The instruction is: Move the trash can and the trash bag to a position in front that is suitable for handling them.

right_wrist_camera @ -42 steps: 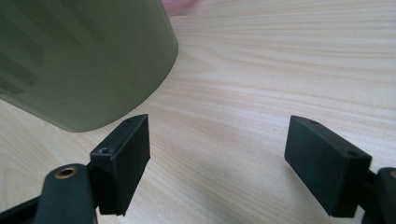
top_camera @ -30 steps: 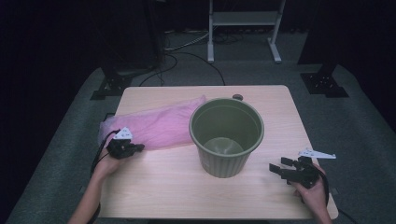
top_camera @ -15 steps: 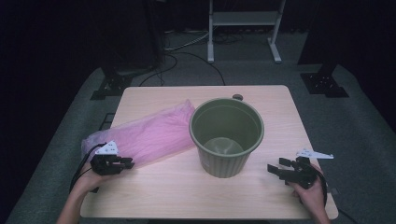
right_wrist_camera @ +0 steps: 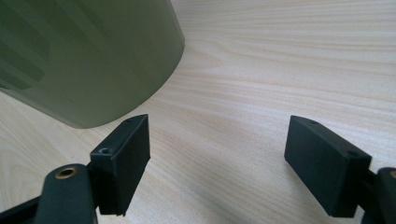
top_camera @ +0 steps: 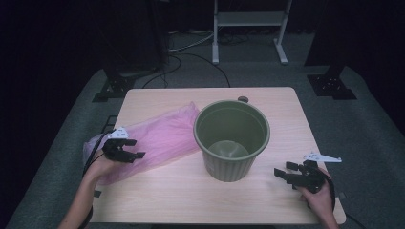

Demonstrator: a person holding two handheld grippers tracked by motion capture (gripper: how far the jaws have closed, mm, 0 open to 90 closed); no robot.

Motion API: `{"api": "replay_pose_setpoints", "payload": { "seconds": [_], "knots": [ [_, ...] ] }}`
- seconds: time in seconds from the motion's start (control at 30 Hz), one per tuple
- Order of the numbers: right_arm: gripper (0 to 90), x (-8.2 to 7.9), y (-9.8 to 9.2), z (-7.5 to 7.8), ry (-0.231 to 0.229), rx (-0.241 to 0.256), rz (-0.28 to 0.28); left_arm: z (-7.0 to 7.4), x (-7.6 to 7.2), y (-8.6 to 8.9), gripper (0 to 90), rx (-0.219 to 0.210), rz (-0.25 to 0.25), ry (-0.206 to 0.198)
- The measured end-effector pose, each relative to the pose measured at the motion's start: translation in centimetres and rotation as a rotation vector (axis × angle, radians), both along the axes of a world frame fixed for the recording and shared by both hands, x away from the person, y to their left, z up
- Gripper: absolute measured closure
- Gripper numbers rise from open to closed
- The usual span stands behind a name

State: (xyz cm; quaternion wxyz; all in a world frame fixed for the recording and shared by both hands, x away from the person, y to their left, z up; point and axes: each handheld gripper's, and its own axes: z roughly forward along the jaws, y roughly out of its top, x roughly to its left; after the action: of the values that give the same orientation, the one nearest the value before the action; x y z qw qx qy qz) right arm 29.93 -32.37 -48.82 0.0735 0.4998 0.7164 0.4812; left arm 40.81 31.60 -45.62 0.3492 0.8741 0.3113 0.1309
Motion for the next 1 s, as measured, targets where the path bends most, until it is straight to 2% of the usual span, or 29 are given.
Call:
{"api": "replay_pose_setpoints", "payload": {
  "seconds": [0.1,0.17,0.27,0.4,0.5,0.6,0.63,0.7,0.9,0.97,1.0],
  "knots": [
    [21.5,-0.1,-0.1,0.1,-0.003,0.005,0.001,-0.4,0.6,-0.4,26.2,0.012,-0.013,0.014],
    [21.5,-0.2,-0.1,0.2,-0.01,0.009,0.004,-0.9,0.7,-0.6,26.5,0.044,-0.016,0.03],
    [21.5,-0.2,-0.1,0.3,-0.016,0.009,0.006,-1.3,0.5,-0.6,27.8,0.017,-0.011,0.011],
    [21.6,-0.3,0.0,0.2,-0.016,0.005,0.012,-1.6,0.0,-0.5,35.8,-0.023,0.0,-0.018],
    [21.6,-0.3,0.3,0.2,-0.014,0.005,0.016,-1.5,0.1,-0.2,47.6,-0.03,0.041,-0.026],
    [21.7,-0.3,0.5,0.3,-0.019,-0.002,0.025,-1.4,0.3,-0.1,57.6,-0.021,0.047,-0.025],
    [21.6,-0.3,0.6,0.3,-0.02,-0.004,0.027,-1.3,0.4,-0.1,59.2,-0.018,0.045,-0.022],
    [21.7,-0.3,0.6,0.2,-0.021,-0.005,0.028,-1.3,0.5,-0.3,69.4,-0.014,0.02,-0.02],
    [21.7,-0.2,0.9,0.0,-0.015,-0.007,0.041,-1.1,0.8,-1.1,87.8,-0.001,0.004,-0.011],
    [21.7,-0.2,0.9,0.0,-0.014,-0.012,0.045,-0.9,1.0,-1.5,89.8,0.033,-0.006,-0.001],
    [21.7,-0.2,0.9,0.1,-0.016,-0.013,0.047,-0.8,1.0,-1.6,89.8,0.033,0.002,0.013]
  ]
}}
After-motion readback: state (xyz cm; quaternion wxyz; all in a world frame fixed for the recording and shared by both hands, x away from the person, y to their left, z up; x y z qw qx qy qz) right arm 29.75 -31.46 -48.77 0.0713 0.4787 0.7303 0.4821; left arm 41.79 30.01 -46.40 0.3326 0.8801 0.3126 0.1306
